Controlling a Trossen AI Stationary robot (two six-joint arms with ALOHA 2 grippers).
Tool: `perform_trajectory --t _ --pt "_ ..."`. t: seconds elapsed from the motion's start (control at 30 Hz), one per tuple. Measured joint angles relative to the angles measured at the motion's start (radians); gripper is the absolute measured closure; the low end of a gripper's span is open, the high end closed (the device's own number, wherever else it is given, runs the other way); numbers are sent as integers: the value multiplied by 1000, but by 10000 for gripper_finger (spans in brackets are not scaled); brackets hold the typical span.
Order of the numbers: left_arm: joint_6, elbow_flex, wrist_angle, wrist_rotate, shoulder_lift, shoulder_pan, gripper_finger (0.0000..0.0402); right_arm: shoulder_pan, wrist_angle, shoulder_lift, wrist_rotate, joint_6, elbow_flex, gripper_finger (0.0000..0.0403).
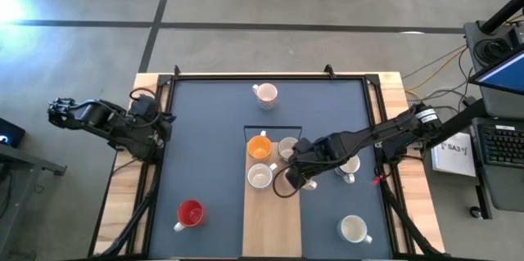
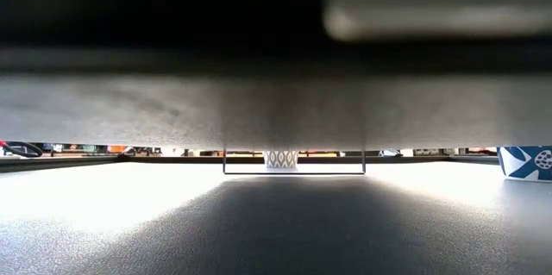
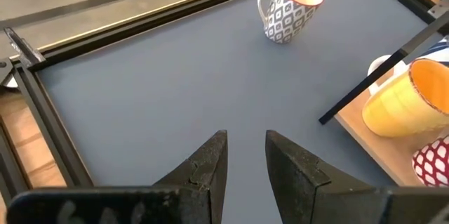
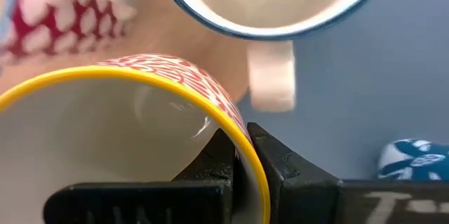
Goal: Place coffee mugs
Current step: Put the orange mug on the shelf
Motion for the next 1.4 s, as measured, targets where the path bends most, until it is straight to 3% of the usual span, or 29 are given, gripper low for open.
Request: perform_trajectory --t 0.47,0.7,1.4 --pt "45 0 -10 -8 -100 0 322 0 82 17 53 66 -7 390" --pt "45 0 -9 -9 -134 0 322 0 82 71 6 46 -7 390" --pt "45 0 -8 -9 -134 0 322 0 11 89 3 16 48 390"
